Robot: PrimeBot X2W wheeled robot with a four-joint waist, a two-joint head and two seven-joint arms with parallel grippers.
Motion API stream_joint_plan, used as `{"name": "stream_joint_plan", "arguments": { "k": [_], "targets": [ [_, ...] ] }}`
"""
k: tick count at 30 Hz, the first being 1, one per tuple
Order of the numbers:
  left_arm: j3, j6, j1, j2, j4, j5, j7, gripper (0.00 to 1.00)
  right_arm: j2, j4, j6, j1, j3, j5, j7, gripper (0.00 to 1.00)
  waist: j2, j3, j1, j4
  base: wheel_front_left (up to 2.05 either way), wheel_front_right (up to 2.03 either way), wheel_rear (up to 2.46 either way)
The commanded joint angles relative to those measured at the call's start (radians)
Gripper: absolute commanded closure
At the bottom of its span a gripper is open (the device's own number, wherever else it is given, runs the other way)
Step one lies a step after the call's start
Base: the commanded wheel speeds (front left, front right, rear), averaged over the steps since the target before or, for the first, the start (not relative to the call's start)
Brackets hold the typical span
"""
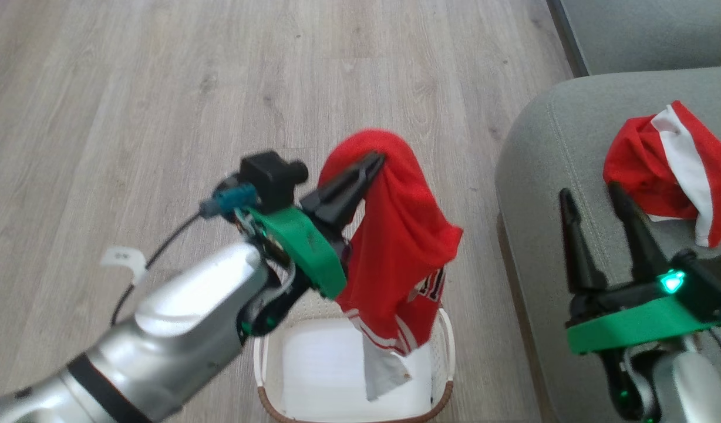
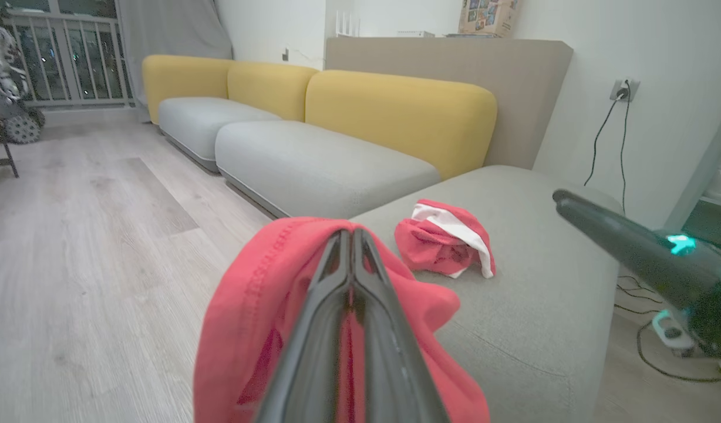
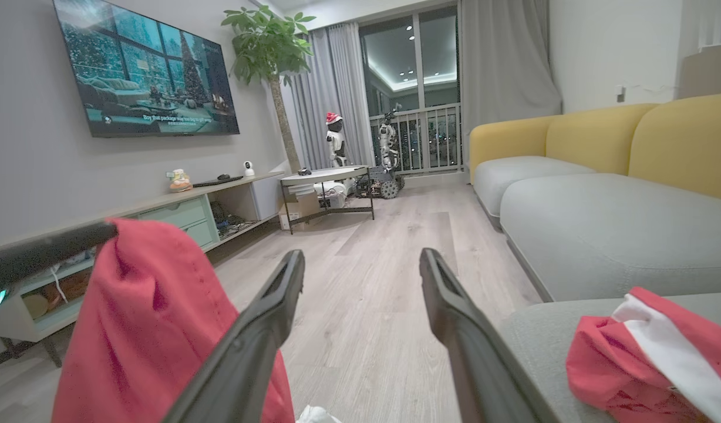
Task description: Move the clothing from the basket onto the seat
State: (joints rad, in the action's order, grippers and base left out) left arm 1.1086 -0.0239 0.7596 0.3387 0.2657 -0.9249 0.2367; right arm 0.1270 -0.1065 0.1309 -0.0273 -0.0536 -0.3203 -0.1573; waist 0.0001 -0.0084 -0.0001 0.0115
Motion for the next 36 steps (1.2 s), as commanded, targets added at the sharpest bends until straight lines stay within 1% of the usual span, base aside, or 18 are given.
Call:
{"name": "stream_joint_plan", "arguments": {
  "k": [1,3,9,12,13,14,19,23,28,30,36],
  "targets": [
    [-0.067,-0.01,0.089,0.03,-0.036,0.008,0.002,1.0,0.014,-0.032,0.0,-0.019,-0.032,-0.007,-0.003,0.0,-0.0001,-0.001,0.0001,0.001,0.0,0.0,0.0],
    [-0.079,-0.023,0.107,0.041,-0.068,0.008,-0.008,1.0,0.021,-0.023,0.0,-0.012,-0.068,-0.015,-0.004,0.0,-0.0001,-0.002,0.0001,0.002,0.0,0.0,0.0],
    [-0.086,-0.042,0.119,0.049,-0.11,0.008,-0.022,1.0,0.035,-0.011,0.0,-0.02,-0.128,-0.031,-0.011,0.0,-0.0001,-0.001,0.0001,0.003,0.0,0.0,0.0],
    [-0.086,-0.045,0.123,0.051,-0.117,0.008,-0.027,1.0,0.055,-0.008,0.0,-0.03,-0.196,-0.053,-0.006,0.0,-0.0001,0.001,0.0001,0.003,0.0,0.0,0.0],
    [-0.086,-0.045,0.123,0.051,-0.117,0.008,-0.027,1.0,0.055,-0.008,0.0,-0.03,-0.196,-0.053,-0.006,0.0,-0.0001,0.001,0.0001,0.003,0.0,0.0,0.0],
    [-0.086,-0.045,0.126,0.051,-0.118,0.008,-0.028,1.0,0.062,-0.005,0.0,-0.033,-0.22,-0.061,-0.003,0.0,-0.0001,0.001,0.0001,0.004,0.0,0.0,0.0],
    [-0.089,-0.046,0.14,0.046,-0.119,0.007,-0.031,1.0,0.084,0.042,0.0,-0.059,-0.333,-0.089,0.013,0.0,-0.0001,0.004,0.0001,0.007,0.0,0.0,0.0],
    [-0.089,-0.044,0.151,0.04,-0.121,0.008,-0.032,1.0,0.079,0.122,0.0,-0.106,-0.409,-0.11,0.021,0.0,-0.0001,0.008,0.0001,0.013,0.0,0.0,0.0],
    [-0.086,-0.039,0.16,0.026,-0.125,0.005,-0.032,1.0,0.066,0.27,0.0,-0.172,-0.485,-0.131,0.004,0.0,-0.0001,0.01,0.0001,0.033,0.0,0.0,0.0],
    [-0.083,-0.037,0.161,0.021,-0.127,0.004,-0.032,1.0,0.058,0.33,0.0,-0.2,-0.499,-0.128,-0.012,0.0,-0.0001,0.012,0.0001,0.042,0.0,0.0,0.0],
    [-0.068,-0.029,0.157,-0.002,-0.14,-0.004,-0.039,1.0,0.016,0.491,0.0,-0.282,-0.496,-0.101,-0.048,0.0,-0.0001,0.008,0.0001,0.073,0.0,0.0,0.0]
  ]
}}
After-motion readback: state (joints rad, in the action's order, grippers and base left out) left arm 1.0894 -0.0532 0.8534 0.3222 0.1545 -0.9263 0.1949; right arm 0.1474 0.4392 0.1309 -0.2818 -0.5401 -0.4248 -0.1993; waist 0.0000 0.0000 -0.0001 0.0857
